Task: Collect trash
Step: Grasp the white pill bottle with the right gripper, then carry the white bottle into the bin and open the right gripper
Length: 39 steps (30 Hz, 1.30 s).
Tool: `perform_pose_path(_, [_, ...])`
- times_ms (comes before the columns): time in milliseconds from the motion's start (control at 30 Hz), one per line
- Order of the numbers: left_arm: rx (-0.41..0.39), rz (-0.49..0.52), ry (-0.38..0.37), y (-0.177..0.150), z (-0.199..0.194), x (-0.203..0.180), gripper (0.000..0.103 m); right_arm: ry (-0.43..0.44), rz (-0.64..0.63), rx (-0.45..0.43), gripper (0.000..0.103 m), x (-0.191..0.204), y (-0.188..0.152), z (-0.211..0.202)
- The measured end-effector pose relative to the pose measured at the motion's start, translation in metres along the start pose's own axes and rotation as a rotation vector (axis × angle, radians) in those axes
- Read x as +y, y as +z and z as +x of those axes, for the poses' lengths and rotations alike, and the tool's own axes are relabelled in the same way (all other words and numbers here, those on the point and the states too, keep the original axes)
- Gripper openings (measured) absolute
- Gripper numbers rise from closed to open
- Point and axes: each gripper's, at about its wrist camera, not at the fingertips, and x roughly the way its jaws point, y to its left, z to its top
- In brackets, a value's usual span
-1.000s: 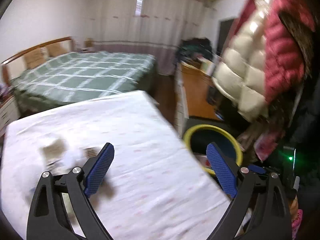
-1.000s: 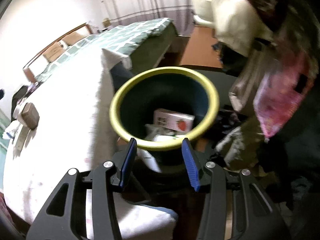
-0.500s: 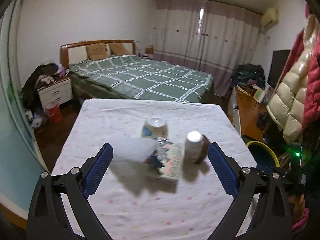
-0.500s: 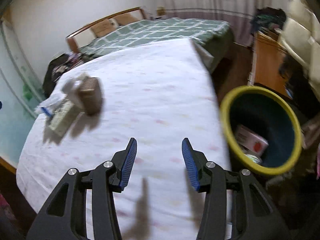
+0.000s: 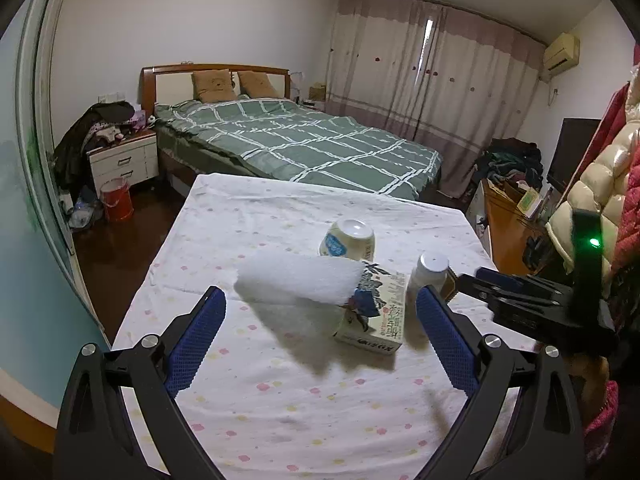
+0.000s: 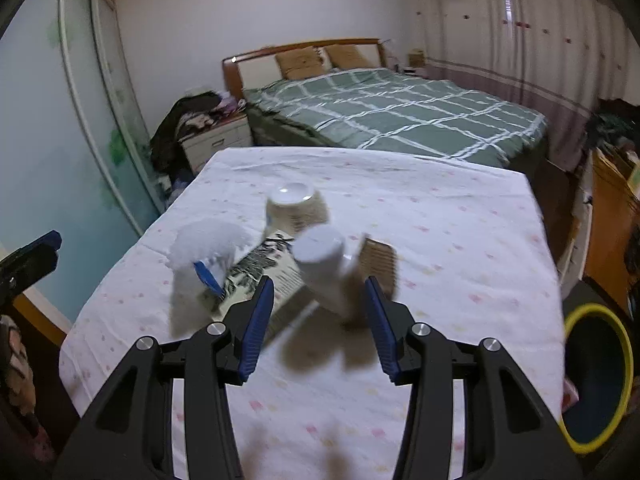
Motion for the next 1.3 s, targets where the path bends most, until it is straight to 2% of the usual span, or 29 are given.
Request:
perform_pose_path(300, [0.023, -0.010, -0.011, -0.005, 0.010, 0.005, 0.095, -0.073, -0.054, 0.038, 0.045, 0.009, 0.015, 0.039])
perform_pose_path(567, [0.042, -0.007, -0.026, -0.007, 0.020, 0.004, 0.095, -0.120, -0.094, 0.047, 0.043, 0.012, 0.019, 0.054])
perform_pose_path(1067, [0.061, -0.004, -0.037, -0.011, 0.028, 0.003, 0.095, -0.149, -0.144, 0.061, 0.044, 0.013, 0.022, 0.067])
perform_pose_path(1300, [0.071, -0.007, -0.041, -0.012, 0.030, 0.001, 0.095, -0.115, -0.108, 0.041, 0.044, 0.009, 0.022, 0.061])
